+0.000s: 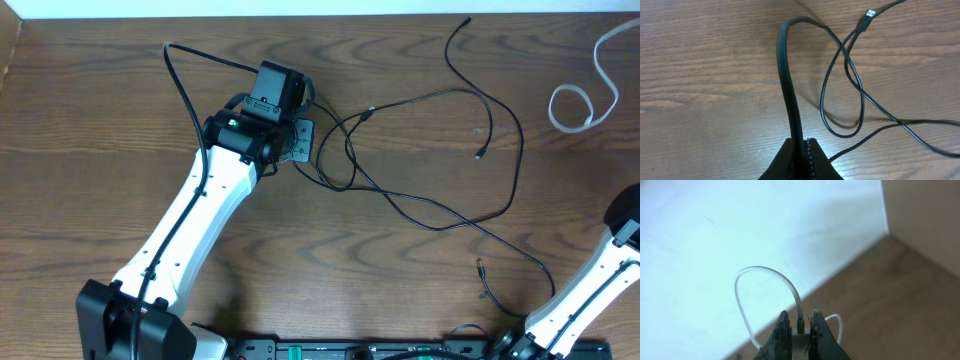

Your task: Untangle cables

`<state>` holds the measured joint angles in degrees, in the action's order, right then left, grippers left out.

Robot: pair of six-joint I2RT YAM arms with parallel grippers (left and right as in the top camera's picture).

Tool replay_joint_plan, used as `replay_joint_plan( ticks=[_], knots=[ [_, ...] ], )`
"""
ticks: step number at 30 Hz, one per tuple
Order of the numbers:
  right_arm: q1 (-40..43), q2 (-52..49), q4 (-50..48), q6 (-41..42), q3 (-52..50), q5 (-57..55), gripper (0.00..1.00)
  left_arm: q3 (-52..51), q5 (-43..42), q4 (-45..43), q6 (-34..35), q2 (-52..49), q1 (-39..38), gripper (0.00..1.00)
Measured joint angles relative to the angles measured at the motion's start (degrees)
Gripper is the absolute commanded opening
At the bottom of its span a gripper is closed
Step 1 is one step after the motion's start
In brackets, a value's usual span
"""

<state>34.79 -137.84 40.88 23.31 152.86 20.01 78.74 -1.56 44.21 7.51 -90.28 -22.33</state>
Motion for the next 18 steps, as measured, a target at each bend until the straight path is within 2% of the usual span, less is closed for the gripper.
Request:
replay_joint_plan(
  ticks=[4,9,10,11,12,13,14,18],
  knots=[
    [-0.83,0.00,-2.86,0.96,0.98,-0.37,0.01,0.02,0.00,-0.11,0.00,0.00,0.00,0.07],
    [-2.43,0.00,-1.46,0.00,0.98,-4.22,0.01,0.02,0.00,-0.15,0.00,0.00,0.00,0.07],
    [-2.82,0.00,-0.74,-0.46,0.96,-5.29,0.04,0.02,0.00,-0.20,0.00,0.00,0.00,0.07],
    [-3.39,0.00,0.46,-1.09,0.72,-7.06,0.17,0.00,0.00,-0.28,0.00,0.00,0.00,0.08],
    [-3.87,0.00,1.05,-1.49,0.33,-8.33,0.54,0.02,0.00,-0.42,0.00,0.00,0.00,0.08],
    [-4.37,0.00,1.68,-2.10,-0.33,-9.66,0.96,0.02,0.00,-0.59,0.00,0.00,0.00,0.08],
    [-4.81,0.00,1.95,-2.71,-1.22,-10.91,0.99,0.00,0.00,-0.66,0.00,0.00,0.00,0.07],
    [-5.79,-0.02,4.79,-3.98,-5.75,-13.46,0.99,0.02,0.00,-0.70,0.00,0.00,0.00,0.07]
  ],
)
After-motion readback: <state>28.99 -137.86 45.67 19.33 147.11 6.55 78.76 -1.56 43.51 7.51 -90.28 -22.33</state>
